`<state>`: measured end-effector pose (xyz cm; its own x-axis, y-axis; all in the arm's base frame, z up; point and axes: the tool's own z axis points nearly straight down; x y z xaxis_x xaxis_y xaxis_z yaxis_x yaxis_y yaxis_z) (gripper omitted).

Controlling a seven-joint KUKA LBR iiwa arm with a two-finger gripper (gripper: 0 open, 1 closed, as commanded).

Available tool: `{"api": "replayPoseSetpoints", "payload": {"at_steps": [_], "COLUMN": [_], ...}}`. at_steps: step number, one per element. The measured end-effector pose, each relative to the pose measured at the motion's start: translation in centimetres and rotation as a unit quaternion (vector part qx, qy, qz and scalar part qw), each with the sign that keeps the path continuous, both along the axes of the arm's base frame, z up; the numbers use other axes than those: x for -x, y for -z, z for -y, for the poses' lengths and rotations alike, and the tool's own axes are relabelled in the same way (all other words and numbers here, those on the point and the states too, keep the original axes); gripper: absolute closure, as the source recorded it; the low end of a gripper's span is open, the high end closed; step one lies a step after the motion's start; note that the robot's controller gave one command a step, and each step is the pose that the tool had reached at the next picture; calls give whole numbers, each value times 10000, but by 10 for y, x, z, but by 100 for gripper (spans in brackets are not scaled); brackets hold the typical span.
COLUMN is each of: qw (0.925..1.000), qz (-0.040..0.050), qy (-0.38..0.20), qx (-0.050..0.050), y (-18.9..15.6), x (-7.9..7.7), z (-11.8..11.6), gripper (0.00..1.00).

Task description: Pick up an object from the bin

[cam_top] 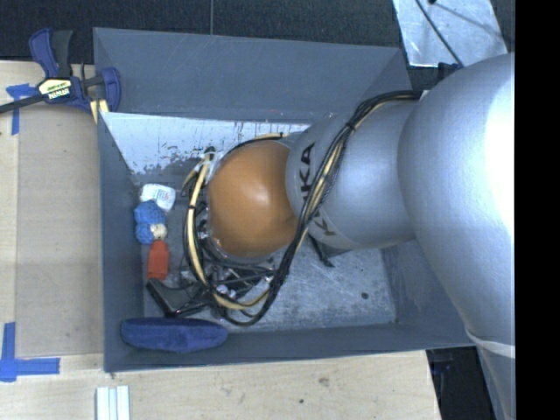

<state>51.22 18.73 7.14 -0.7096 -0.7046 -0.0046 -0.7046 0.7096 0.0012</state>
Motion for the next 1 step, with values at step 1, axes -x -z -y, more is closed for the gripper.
{"api": "replayPoseSetpoints", "payload": {"at_steps": [1], "qw": [9997], "qz": [10], "qy": [-233], "qx": [15], "y": [-124], "x": [8], "z": [19], "gripper": [100]}}
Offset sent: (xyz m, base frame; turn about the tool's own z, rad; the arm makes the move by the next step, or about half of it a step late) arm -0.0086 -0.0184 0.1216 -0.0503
